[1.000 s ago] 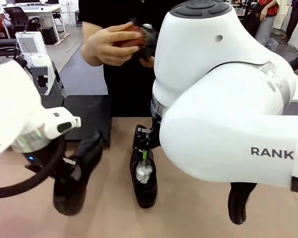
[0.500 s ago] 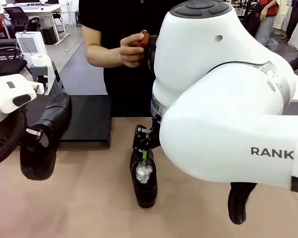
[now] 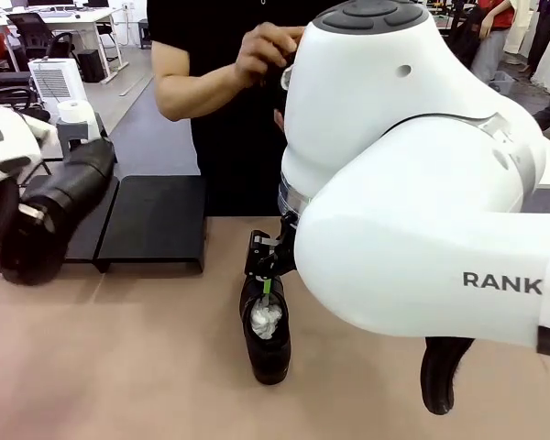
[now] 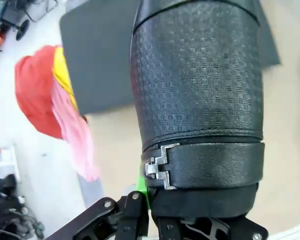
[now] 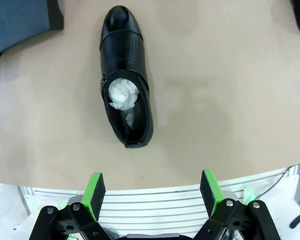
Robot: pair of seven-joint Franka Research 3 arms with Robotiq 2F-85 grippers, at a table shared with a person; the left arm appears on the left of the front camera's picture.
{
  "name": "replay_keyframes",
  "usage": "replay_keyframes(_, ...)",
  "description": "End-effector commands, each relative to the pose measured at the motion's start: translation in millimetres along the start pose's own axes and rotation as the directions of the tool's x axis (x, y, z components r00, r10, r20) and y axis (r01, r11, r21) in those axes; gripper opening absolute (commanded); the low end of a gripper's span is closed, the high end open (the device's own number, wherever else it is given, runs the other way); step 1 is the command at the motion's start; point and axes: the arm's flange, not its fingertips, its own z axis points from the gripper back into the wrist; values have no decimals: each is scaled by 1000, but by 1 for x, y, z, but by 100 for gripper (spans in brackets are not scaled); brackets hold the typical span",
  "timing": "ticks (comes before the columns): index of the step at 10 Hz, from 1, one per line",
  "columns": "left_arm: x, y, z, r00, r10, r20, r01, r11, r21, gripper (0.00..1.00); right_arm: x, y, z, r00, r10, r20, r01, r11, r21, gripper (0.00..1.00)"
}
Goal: Organize the shoes by placing them on the stand.
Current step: Place the Shoe from the middle of the table onto the Shoes Stand.
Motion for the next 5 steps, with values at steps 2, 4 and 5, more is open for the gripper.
replay_keyframes(2, 43, 31, -39, 997, 31, 67, -23, 992, -125, 0, 1, 3, 2, 1000, -19, -5, 19, 1000, 7, 100)
replay_keyframes(4, 57, 41, -61, 991, 104, 80, -89, 980, -178, 0, 1, 3, 2, 1000, -19, -5, 19, 1000, 7, 100)
replay_keyframes(5, 62, 41, -73, 988, 135, 78, -118, 973, -196, 0, 1, 3, 2, 1000, -19, -5, 19, 1000, 7, 100)
